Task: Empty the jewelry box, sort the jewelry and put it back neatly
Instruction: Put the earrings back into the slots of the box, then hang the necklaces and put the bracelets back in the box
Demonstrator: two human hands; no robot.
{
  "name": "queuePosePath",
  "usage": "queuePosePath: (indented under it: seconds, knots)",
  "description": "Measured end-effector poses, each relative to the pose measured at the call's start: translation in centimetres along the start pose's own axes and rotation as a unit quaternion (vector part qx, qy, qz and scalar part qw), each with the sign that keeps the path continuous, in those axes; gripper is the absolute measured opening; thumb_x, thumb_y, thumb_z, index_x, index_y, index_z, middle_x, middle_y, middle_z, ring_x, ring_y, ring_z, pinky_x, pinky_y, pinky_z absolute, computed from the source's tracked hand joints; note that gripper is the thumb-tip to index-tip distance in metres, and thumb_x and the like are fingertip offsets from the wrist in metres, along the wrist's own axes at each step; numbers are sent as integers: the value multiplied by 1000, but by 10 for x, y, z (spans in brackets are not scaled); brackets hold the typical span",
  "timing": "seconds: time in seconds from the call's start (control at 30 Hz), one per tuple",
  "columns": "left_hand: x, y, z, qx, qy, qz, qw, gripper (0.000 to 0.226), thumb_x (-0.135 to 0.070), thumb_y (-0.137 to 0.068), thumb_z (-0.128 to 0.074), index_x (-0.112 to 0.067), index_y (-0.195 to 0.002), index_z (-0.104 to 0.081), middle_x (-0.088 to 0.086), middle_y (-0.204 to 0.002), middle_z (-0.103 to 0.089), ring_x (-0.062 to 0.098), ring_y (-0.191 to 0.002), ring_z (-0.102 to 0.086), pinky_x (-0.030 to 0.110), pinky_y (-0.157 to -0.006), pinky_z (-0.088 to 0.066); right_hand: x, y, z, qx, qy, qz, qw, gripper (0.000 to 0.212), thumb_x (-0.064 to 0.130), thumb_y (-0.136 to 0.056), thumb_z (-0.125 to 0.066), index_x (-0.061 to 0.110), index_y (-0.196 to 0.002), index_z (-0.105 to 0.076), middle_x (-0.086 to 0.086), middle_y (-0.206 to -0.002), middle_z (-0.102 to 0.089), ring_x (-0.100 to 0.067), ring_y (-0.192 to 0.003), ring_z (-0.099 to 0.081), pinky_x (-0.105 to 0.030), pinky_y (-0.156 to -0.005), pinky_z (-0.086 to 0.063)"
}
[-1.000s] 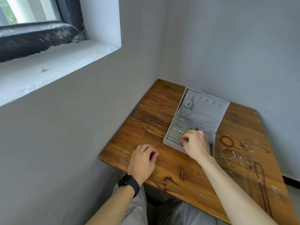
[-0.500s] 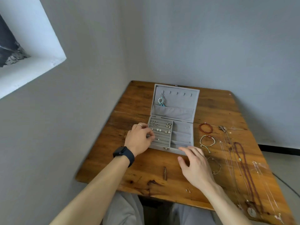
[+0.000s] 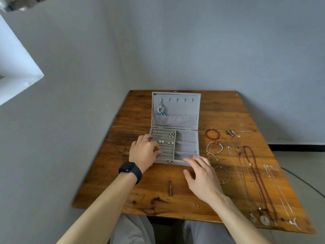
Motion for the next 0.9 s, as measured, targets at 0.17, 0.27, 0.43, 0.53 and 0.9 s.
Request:
queuePosePath:
  seconds: [0.17,0.27,0.43,0.53,0.9]
  knots:
    - [-4,8,-2,-54,-70,-71,994,9,-30,-88,-73,-25,-91,-79,0,-131,-63,24,-125,-53,43,-94,-46,0,1,-1,-1,0,4,1000,41,32,-95,-61,27,-135,-57,7,-135,-56,-11,-134,-40,-29,-106,-39]
    - [-1,12,-1,-79,-96,-118,985,6,-24,-84,-75,-24,-85,-81,2,-122,-69,25,-115,-61,42,-87,-51,-1,2,0,0,7,12,1000,42,31,-95,-60,26,-136,-56,7,-136,-55,-10,-135,-38,-29,-106,-39]
    - [6,19,4,-60,-98,-143,983,24,-21,-85,-64,-25,-104,-79,2,-130,-65,23,-119,-59,42,-93,-50,0,3,0,2,10,9,1000,43,31,-95,-60,26,-137,-55,7,-137,-54,-10,-136,-37,-31,-105,-40]
    - [9,24,5,-46,-72,-114,990,29,-20,-89,-60,-22,-114,-75,2,-135,-62,23,-124,-56,42,-96,-49,0,3,-1,3,9,7,1000,43,30,-94,-60,26,-137,-55,6,-137,-54,-11,-136,-37,-32,-104,-41]
    - [6,30,1,-22,-51,-92,994,32,-30,-95,-53,-26,-119,-72,2,-143,-54,22,-132,-47,41,-103,-43,-2,3,4,24,-3,19,1000,46,31,-96,-58,26,-141,-52,8,-143,-51,-8,-140,-33,-29,-110,-34]
Point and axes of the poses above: each hand's wrist, its own y-axis away from the middle knuckle, its own z-axis out of the back of the hand, x = y × z, the point moved 1 cm from there along -y, towards the middle knuckle
